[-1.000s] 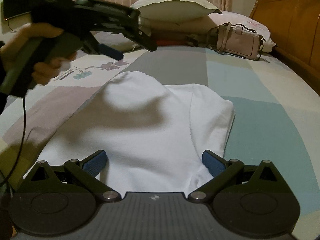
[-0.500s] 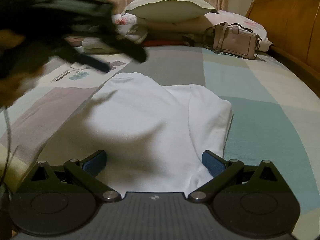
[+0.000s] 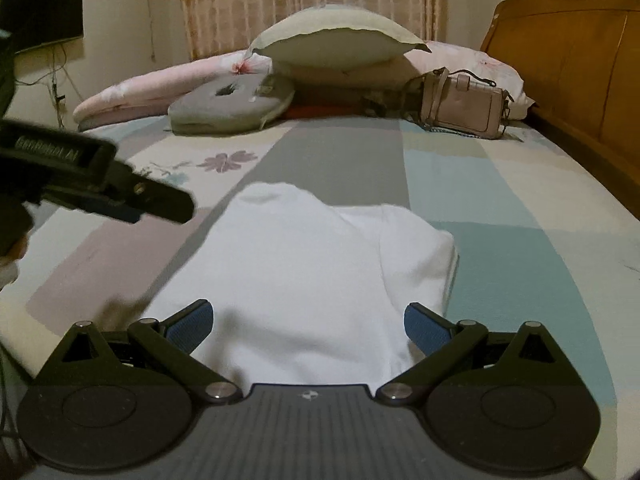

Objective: Fold clothes

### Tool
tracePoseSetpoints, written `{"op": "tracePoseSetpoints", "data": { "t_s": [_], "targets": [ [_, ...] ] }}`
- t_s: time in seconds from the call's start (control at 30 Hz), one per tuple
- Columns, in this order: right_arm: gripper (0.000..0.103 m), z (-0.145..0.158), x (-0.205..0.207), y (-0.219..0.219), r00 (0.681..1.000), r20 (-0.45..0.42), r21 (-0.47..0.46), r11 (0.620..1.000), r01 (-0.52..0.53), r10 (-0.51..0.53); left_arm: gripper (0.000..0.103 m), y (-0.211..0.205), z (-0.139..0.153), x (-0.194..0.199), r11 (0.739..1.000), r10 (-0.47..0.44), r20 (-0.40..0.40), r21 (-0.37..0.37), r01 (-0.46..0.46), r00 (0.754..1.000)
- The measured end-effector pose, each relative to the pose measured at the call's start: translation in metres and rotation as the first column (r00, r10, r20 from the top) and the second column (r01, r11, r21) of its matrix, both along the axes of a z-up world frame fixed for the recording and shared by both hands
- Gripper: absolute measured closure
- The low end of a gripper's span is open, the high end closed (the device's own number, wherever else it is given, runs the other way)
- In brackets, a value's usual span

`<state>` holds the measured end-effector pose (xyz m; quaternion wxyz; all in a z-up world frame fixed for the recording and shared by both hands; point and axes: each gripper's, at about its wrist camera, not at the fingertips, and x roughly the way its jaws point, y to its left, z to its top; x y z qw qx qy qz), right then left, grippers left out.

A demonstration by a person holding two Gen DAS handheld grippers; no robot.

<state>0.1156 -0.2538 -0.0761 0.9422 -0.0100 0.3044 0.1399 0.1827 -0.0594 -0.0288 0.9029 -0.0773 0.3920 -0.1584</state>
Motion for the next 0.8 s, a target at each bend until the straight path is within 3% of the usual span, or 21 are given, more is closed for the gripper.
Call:
{"op": "tracePoseSetpoints", "data": {
  "t_s": [0.27,0.53,0.67,0.8],
  "targets": [
    [0.000,-0.024,0.018,0.009,0.997,-0.075,0.009,1.000,-0.002,0.003,0.009,0.020,-0.006,-0.007,0.999,0.038,-0.023,0.022,-0.037,0.999],
    [0.000,-0.007,0.007,0.030,0.996,-0.078,0.008,0.999,-0.042,0.043,0.009,0.024,-0.004,-0.012,0.999,0.036,-0.015,0.022,-0.036,0.999],
    [0.000,-0.022,-0.005,0.046,0.986,-0.133,-0.063,0.992,-0.108,0.099,0.009,0.025,-0.005,-0.014,0.999,0.030,-0.019,0.023,-0.030,0.999],
    [0.000,-0.020,-0.021,0.050,0.985,-0.121,-0.112,0.984,-0.135,0.121,0.009,0.024,-0.006,-0.013,0.999,0.028,-0.023,0.016,-0.028,0.999]
  ]
}}
